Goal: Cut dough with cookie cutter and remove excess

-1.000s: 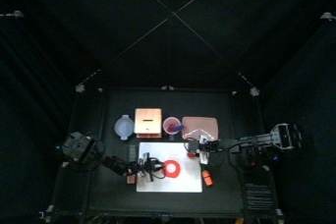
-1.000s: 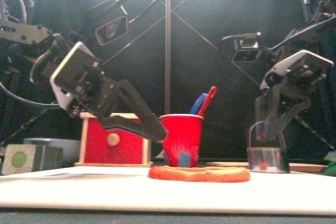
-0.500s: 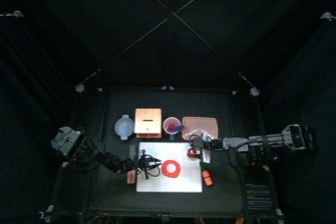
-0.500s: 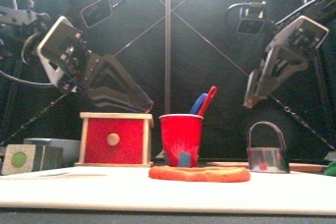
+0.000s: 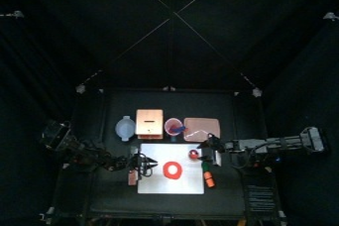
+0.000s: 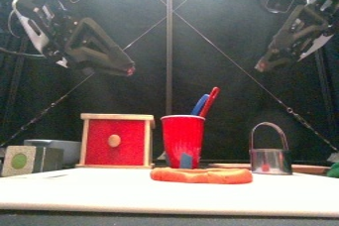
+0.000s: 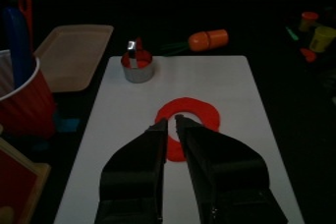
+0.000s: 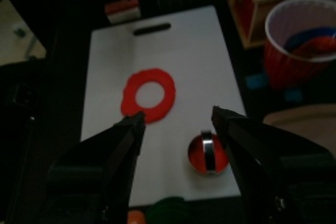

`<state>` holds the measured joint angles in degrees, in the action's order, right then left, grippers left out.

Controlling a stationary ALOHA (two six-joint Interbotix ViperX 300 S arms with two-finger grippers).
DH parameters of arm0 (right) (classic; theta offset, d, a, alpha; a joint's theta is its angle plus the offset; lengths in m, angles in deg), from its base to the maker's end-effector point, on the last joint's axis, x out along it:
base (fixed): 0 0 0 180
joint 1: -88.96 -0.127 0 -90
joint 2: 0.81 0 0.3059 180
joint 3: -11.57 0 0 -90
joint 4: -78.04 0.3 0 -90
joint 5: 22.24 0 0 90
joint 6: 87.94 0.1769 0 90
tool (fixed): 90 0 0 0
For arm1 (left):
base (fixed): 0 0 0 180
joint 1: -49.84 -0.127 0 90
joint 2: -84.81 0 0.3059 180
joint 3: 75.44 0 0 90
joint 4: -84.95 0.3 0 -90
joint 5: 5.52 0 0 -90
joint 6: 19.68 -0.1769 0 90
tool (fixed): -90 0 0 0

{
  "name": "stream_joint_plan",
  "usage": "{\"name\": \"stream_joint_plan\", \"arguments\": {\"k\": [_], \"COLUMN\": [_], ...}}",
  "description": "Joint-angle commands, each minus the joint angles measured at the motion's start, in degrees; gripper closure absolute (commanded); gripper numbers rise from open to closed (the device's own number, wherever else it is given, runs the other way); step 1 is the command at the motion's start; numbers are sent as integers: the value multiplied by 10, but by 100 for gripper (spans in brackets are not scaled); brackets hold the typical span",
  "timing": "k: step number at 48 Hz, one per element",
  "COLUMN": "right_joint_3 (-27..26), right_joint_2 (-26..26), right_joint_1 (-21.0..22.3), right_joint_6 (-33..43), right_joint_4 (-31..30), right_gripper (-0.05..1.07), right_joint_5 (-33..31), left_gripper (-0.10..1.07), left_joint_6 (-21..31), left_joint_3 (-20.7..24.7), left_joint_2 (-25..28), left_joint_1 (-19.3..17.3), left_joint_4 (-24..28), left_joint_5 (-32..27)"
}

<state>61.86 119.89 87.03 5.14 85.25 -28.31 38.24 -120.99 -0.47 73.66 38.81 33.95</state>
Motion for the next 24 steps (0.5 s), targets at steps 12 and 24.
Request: {"name": "stream_joint_plan", "arguments": {"k": [12, 24], "right_joint_3": [16, 20], "right_joint_2": [3, -16], "right_joint_1": [-3, -2], "right_joint_6": [0, 0], "right_joint_4": [-22, -18], "right_gripper": [13, 13], "right_joint_5": [72, 76], "left_gripper": [39, 39], "left_joint_6": [-3, -1], "left_joint_3": [11, 4], "left_joint_2": [-45, -52], "left_joint_1": [2, 1], "left_joint_4": [18, 25], "left_joint_5": [-17, -30]}}
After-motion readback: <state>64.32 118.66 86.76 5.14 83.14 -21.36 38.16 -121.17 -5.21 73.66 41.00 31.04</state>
